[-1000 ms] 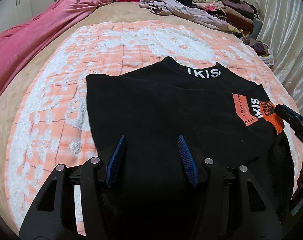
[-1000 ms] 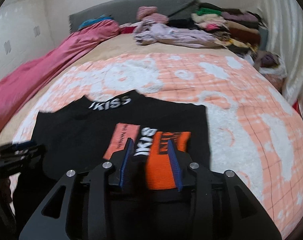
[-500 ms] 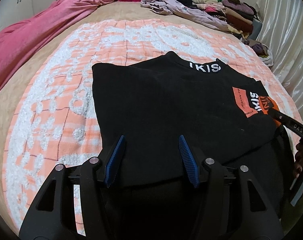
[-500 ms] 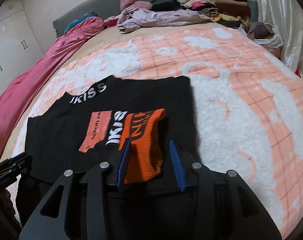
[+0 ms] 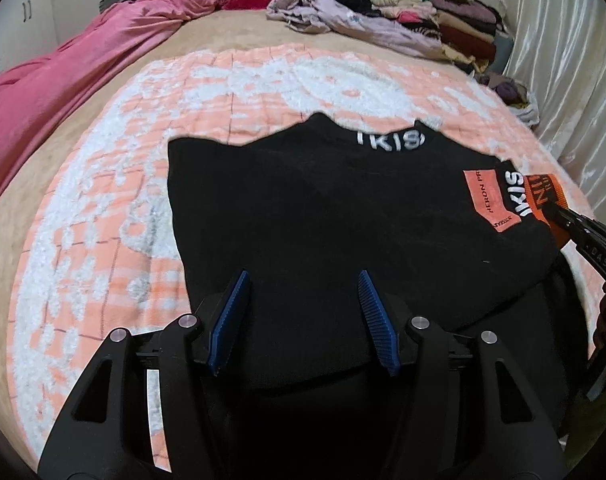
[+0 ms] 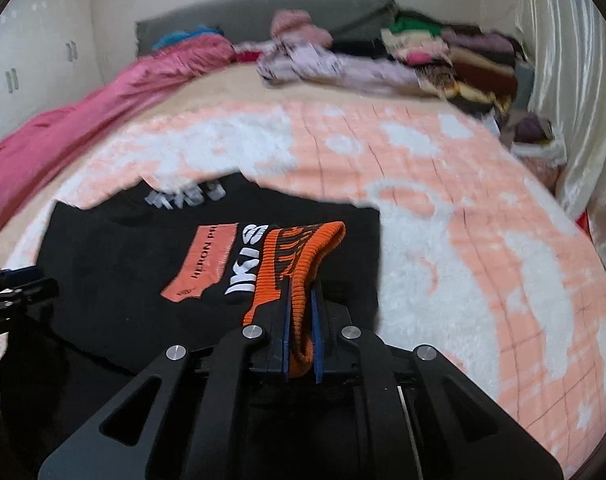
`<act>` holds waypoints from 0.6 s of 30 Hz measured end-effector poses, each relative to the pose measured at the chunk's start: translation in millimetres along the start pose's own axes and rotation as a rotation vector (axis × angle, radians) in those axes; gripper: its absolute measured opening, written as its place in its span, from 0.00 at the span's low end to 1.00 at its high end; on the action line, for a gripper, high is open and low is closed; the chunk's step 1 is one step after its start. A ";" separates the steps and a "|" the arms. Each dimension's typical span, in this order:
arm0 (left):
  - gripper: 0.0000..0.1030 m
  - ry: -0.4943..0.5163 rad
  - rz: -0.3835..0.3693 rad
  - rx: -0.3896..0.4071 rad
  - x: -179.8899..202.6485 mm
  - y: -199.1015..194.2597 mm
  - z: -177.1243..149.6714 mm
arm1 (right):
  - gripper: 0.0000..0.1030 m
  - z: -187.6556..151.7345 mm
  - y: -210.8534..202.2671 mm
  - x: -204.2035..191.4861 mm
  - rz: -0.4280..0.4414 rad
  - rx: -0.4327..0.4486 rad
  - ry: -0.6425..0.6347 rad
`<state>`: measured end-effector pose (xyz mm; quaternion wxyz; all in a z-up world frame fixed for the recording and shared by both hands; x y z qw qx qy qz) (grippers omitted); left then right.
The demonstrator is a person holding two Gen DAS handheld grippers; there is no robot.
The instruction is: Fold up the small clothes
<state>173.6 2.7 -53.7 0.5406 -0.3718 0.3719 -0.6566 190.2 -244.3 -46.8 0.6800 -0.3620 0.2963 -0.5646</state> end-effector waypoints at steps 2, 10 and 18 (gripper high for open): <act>0.47 0.007 0.008 -0.008 0.8 5.1 -2.7 | 0.11 -6.8 13.8 3.3 -0.032 -0.037 0.009; 0.49 -0.003 -0.017 0.007 -4.5 1.8 -5.9 | 0.32 -9.5 2.3 3.7 -0.059 0.008 0.048; 0.49 0.040 -0.022 0.066 10.1 -22.5 -2.3 | 0.33 -9.6 -22.5 -46.7 0.068 0.054 -0.076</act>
Point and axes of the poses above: each gripper's, at about its wrist camera, not at the fingertips, and y roughly the way its jaws point, x to its right, z to its top, the point moved 4 cm from there along y, roughly the way its jaws point, and after that the axes turned 9 degrees about -x, right-handed, at the moved point
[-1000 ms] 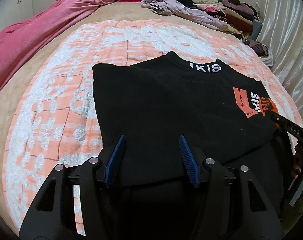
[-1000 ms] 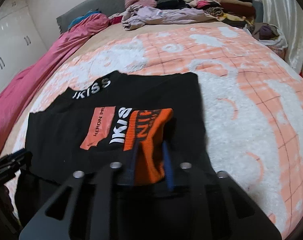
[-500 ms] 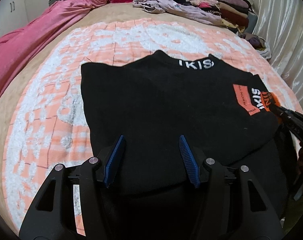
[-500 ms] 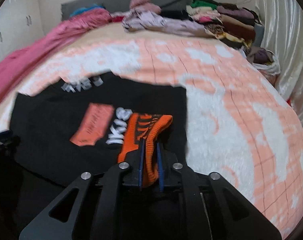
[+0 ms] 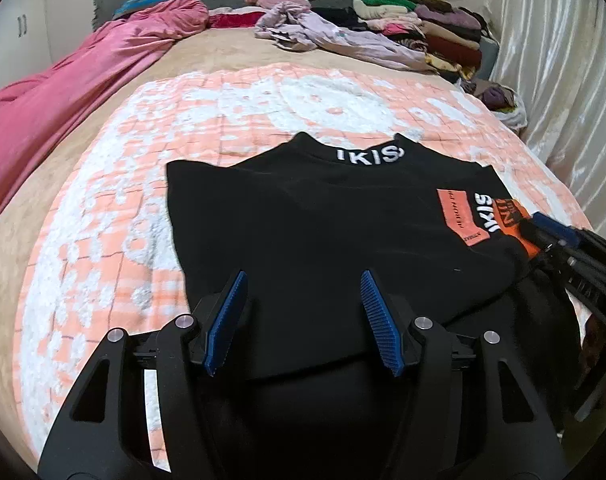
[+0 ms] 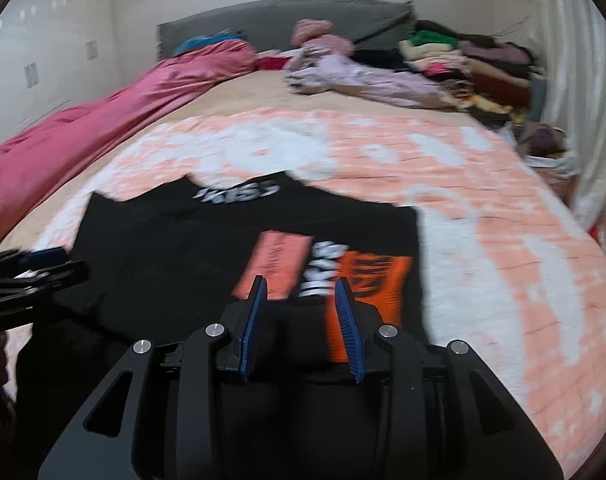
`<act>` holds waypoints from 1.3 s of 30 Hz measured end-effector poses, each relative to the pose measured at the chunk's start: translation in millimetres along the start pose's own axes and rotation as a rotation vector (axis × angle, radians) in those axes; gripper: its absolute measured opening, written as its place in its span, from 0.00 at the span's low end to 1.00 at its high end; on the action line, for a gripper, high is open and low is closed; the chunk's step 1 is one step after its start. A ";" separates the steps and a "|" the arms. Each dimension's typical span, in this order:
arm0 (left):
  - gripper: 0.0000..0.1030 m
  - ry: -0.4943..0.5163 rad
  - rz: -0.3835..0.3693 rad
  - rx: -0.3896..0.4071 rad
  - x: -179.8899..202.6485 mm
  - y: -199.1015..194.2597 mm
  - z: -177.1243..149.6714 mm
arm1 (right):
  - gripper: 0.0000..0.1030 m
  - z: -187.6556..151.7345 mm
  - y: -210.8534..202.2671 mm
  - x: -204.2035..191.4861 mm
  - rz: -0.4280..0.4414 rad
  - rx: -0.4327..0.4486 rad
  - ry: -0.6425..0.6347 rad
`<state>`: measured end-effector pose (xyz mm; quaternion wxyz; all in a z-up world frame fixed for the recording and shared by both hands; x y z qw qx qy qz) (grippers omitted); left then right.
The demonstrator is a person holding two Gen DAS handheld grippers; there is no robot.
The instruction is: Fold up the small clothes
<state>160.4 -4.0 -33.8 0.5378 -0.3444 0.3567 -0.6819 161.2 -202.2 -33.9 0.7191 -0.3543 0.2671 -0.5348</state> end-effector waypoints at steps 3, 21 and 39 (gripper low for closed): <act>0.50 0.021 0.014 -0.031 5.3 11.7 -0.3 | 0.33 -1.4 10.0 -18.1 0.012 -0.032 -0.053; 0.57 -0.016 -0.016 -0.073 -10.7 32.5 -11.7 | 0.40 -18.2 43.6 -13.7 -0.027 -0.129 -0.019; 0.66 -0.053 -0.010 -0.051 -19.4 6.1 -15.2 | 0.56 -15.9 4.2 -14.4 0.002 -0.047 0.039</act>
Point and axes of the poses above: each gripper's, at about its wrist camera, not at the fingertips, and y roughly the way its jaws point, x to its right, z to its top, the point moved 4 cm from there along y, roughly the way its jaws point, and after that the axes turned 9 degrees about -x, right-handed, at the moved point
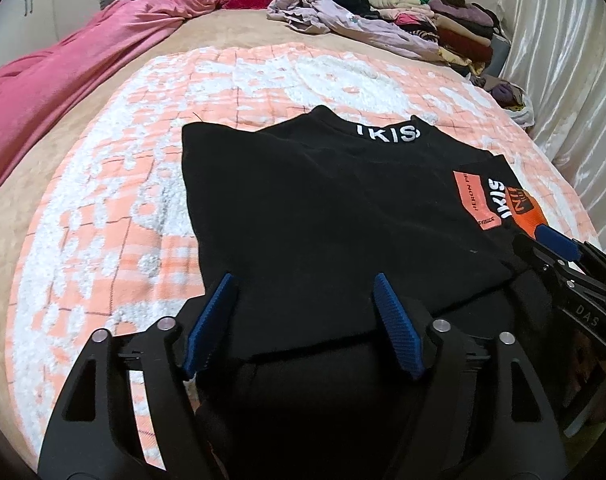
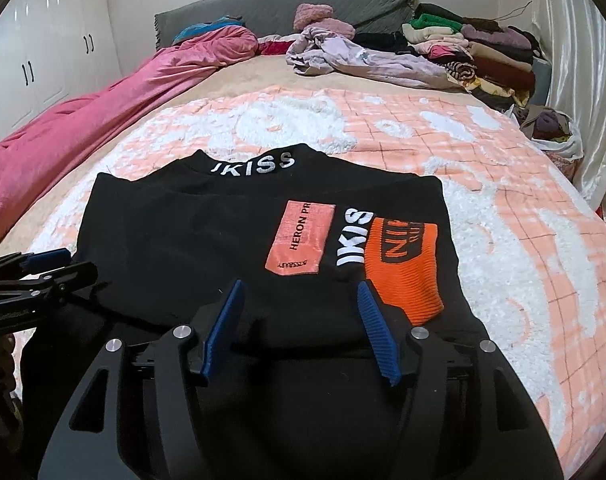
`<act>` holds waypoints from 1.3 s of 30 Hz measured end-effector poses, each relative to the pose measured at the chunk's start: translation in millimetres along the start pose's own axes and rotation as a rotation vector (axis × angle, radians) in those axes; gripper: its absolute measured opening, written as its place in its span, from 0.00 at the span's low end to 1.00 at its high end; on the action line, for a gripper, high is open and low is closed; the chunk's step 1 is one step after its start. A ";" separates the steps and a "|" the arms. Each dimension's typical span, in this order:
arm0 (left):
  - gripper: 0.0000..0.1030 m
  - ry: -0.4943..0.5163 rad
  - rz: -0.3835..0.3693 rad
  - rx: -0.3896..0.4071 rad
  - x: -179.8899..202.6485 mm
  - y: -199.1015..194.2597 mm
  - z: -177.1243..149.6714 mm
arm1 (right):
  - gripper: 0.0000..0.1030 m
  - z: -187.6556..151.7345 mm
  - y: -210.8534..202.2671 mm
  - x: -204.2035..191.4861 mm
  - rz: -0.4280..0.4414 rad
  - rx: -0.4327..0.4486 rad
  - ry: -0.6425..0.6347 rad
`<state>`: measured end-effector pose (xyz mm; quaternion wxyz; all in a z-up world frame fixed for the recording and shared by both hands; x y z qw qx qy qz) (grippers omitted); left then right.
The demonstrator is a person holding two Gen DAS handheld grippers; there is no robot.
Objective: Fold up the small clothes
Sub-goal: 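Move both open grippers to the hem of the black sweatshirt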
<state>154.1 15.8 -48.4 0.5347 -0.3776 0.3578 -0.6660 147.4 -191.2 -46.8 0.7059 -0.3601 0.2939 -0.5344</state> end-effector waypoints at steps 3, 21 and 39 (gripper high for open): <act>0.73 -0.007 0.004 0.008 -1.1 -4.8 -0.8 | 0.65 -0.9 -2.1 -1.4 -0.001 0.004 -0.001; 0.90 -0.029 0.004 0.063 -3.2 -36.9 -8.7 | 0.81 -1.3 -34.9 4.6 -0.032 0.074 0.016; 0.91 -0.023 0.026 0.103 -6.4 -63.7 -36.0 | 0.89 -20.6 -70.9 5.1 -0.057 0.117 0.006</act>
Point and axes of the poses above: each gripper's, at about its wrist camera, not at the fingertips, and y roughly the way its jaws point, x to its right, z to its top, the point moved 4 cm from there along y, roughly the way its jaws point, and after that the axes turned 9 degrees about -x, right-handed, at the moved point
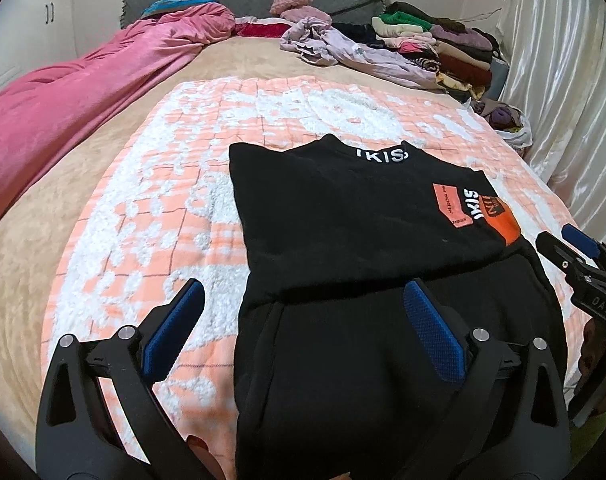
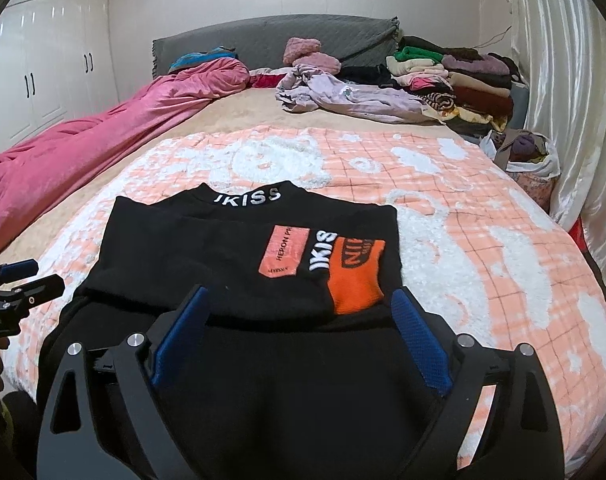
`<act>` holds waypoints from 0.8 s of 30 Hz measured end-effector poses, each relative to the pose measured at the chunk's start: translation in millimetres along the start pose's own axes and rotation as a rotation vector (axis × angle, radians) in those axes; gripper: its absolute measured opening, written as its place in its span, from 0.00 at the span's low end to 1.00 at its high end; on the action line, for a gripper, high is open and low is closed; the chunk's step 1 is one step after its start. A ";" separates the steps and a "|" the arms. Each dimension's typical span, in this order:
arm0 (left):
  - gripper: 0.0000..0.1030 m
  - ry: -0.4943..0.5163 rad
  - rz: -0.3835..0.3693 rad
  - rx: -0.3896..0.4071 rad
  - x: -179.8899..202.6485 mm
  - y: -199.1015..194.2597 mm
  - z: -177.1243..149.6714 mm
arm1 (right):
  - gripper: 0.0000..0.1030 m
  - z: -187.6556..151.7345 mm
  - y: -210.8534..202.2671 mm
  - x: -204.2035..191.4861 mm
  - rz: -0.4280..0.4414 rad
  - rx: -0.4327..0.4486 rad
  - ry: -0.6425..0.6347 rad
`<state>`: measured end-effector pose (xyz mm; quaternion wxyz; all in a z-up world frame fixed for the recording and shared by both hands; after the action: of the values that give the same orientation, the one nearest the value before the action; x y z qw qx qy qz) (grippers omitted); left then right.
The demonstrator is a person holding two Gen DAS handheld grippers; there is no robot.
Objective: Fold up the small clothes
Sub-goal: 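Move both open grippers to the hem of the black sweatshirt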
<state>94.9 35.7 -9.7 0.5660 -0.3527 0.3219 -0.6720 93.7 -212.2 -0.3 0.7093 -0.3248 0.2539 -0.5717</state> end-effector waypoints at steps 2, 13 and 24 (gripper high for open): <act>0.91 -0.002 0.003 0.003 -1.7 -3.3 -3.4 | 0.89 -3.8 -4.2 2.5 -0.002 0.001 0.004; 0.91 -0.013 0.013 0.017 -4.4 -18.1 -21.6 | 0.89 -21.9 -19.5 10.1 -0.010 -0.001 0.003; 0.91 -0.014 0.029 0.005 -2.4 -25.8 -48.9 | 0.89 -53.0 -35.5 22.4 -0.018 -0.022 0.006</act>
<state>40.4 43.6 -15.1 0.5790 -0.3513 0.3213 -0.6619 36.9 -247.9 -8.4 0.6998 -0.3333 0.2593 -0.5761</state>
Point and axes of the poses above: each gripper's, at about its wrist camera, not at the fingertips, and y roughly the way its jaws point, x to its right, z to its top, the point moved 4 cm from there along y, roughly the way its jaws point, and after that the axes turned 9 degrees about -x, right-handed, at the moved point
